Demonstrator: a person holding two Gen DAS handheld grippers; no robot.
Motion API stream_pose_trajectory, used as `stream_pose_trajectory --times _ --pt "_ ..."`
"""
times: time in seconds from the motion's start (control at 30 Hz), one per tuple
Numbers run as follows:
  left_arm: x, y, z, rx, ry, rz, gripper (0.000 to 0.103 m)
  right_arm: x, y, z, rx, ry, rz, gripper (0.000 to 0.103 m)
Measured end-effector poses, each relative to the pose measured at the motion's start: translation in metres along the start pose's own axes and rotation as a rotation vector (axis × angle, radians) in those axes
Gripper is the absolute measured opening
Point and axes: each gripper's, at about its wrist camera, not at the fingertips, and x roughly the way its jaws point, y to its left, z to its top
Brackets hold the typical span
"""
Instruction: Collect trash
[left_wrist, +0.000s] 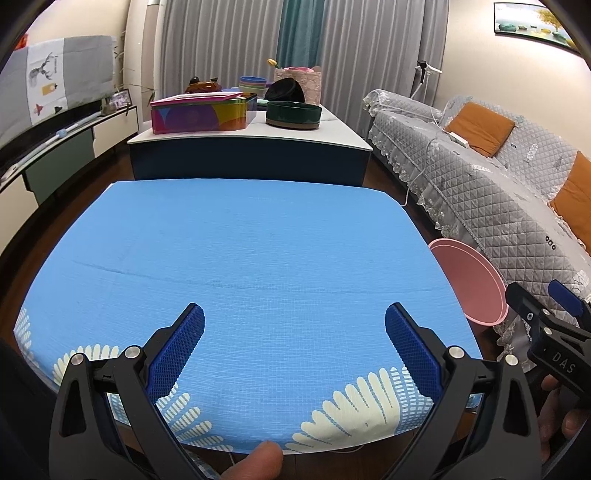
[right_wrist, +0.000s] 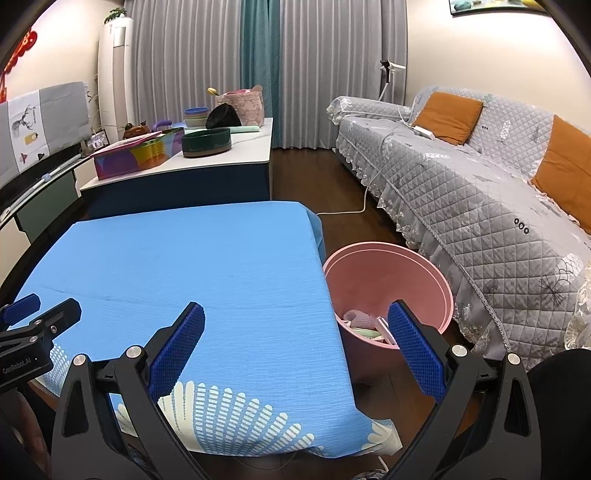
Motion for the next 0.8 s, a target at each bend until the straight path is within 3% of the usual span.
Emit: stream_pose_trajectory --times 0.8 --pt "0.0012 -0.0017 0.0001 0.005 -0.001 0.003 0.095 -0.0029 0.0015 0.0009 -0.005 -0.014 -0.004 0.098"
